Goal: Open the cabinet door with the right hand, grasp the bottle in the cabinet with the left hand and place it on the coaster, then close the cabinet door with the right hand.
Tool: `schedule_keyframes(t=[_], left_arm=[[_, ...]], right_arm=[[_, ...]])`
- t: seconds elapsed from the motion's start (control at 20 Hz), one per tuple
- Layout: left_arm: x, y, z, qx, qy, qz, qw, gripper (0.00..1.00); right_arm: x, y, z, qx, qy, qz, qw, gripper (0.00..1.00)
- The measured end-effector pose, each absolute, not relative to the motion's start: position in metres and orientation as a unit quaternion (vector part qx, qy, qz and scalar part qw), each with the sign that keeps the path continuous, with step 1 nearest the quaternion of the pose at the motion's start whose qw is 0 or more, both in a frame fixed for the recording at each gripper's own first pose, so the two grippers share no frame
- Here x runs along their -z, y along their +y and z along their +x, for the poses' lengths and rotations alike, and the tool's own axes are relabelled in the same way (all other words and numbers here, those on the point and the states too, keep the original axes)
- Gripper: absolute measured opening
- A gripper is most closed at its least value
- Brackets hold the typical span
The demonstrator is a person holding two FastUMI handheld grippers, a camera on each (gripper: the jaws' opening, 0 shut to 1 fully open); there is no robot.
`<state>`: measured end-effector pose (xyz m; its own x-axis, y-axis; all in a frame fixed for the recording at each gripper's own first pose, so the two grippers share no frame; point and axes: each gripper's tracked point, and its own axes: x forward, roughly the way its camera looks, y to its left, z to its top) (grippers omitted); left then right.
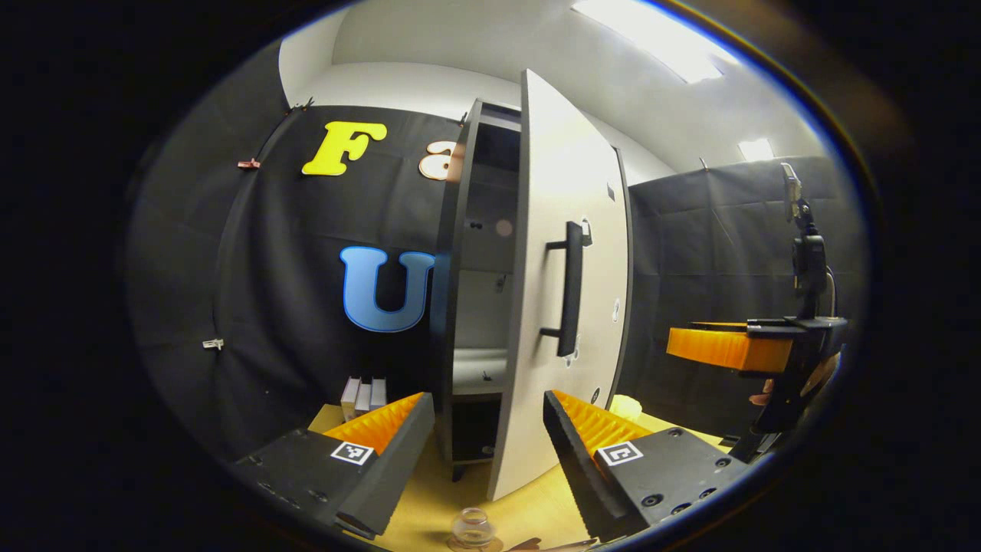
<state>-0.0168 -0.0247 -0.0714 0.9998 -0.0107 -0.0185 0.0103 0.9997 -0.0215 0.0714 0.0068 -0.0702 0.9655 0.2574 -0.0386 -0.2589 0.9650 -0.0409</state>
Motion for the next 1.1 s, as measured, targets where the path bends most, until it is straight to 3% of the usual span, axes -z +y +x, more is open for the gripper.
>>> schedule_keyframes(t=[0.15,0.4,0.45,0.5,1.1], left_arm=[[0.059,-0.049,-0.009,0.01,-0.001,-0.012,1.0,0.9],[0.052,-0.085,-0.005,0.006,-0.01,-0.003,1.0,0.9],[0.054,-0.091,-0.004,0.006,-0.005,-0.006,1.0,0.86],[0.055,-0.097,-0.003,0.006,-0.001,-0.011,1.0,0.9],[0.048,-0.118,0.017,0.0,-0.004,-0.032,0.999,0.92]], right_arm=[[0.061,-0.013,0.072,-0.119,-0.015,-0.056,0.991,0.97],[0.07,-0.031,0.065,-0.134,0.002,-0.054,0.989,0.98],[0.072,-0.034,0.063,-0.137,0.008,-0.052,0.989,0.97],[0.072,-0.038,0.064,-0.137,0.011,-0.051,0.989,0.97],[0.069,-0.07,0.07,-0.104,0.015,-0.066,0.992,0.97]])
